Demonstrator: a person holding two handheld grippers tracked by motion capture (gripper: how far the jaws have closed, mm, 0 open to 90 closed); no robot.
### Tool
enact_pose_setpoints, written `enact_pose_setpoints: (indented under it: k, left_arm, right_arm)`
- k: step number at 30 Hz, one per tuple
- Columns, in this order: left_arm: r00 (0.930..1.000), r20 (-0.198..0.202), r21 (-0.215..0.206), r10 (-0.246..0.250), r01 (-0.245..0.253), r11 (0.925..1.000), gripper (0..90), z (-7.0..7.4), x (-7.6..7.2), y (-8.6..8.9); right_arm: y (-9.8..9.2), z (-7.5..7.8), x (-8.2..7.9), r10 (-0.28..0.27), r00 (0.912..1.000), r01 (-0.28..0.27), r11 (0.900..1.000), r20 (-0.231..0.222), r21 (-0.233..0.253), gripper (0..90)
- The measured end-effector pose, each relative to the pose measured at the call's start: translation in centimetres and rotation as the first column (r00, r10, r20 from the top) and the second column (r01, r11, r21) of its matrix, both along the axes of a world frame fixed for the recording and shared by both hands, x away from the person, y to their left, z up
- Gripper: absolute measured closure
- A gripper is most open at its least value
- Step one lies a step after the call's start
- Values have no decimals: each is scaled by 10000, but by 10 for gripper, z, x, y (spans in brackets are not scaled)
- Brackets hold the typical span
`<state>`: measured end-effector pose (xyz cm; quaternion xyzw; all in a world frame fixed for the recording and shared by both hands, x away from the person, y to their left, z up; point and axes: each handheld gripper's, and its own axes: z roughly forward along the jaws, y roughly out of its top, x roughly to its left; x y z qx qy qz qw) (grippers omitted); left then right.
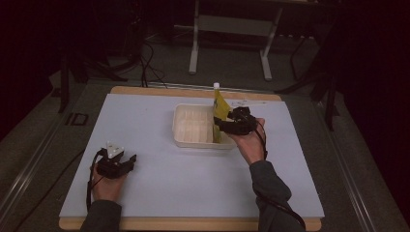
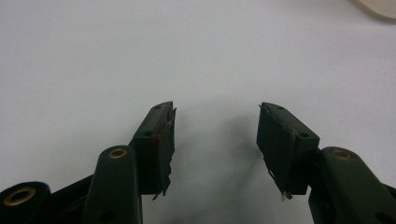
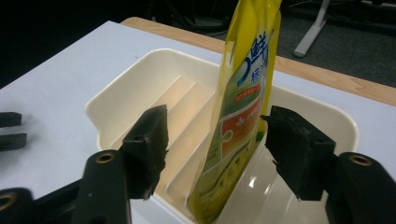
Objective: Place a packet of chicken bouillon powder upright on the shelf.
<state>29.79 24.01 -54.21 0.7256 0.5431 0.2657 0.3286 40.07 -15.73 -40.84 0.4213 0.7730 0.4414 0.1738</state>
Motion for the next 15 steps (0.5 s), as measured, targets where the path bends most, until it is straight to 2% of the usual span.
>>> enact_pose_setpoints:
  k: [6, 15]
  left_arm:
    - [10000, 17, -9, -8, 8, 10000, 455, 0, 0, 1]
    - [10000, 36, -14, 41, -41, 10000, 453, 0, 0, 1]
  right_arm:
    - [-10, 2, -11, 78, 9993, -87, 9996, -377, -253, 329]
    - [-45, -15, -38, -2, 9980, -18, 9995, -628, -318, 325]
